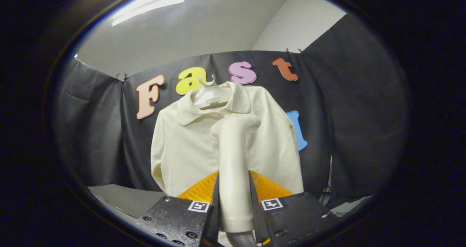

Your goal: Iron the clothes twice with a garment steamer, once on the left side and once on the right side.

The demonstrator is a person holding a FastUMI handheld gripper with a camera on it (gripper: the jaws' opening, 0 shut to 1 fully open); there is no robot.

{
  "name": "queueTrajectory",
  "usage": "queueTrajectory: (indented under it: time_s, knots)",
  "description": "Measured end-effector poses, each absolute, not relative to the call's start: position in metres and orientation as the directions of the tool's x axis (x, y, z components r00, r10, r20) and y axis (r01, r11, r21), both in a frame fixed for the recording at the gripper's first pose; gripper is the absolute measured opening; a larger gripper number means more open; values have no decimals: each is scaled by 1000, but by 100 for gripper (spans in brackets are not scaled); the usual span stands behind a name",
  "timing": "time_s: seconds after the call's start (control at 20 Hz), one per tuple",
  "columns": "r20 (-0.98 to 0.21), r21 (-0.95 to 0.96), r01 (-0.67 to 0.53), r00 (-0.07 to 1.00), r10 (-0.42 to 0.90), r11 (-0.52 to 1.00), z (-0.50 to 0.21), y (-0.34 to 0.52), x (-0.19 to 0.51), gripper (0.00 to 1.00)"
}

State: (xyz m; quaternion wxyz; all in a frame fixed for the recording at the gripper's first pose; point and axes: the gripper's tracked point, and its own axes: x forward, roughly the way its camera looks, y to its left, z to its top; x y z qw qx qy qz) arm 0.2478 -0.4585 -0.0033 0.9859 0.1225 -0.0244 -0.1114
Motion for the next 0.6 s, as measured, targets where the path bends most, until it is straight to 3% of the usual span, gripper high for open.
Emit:
queueTrajectory:
  time_s: [0.4,0.6]
  knots:
    - [24,246,315,943,-331,916,-3,-509,285,37]
    - [2,265,307,948,-319,914,-20,-511,294,37]
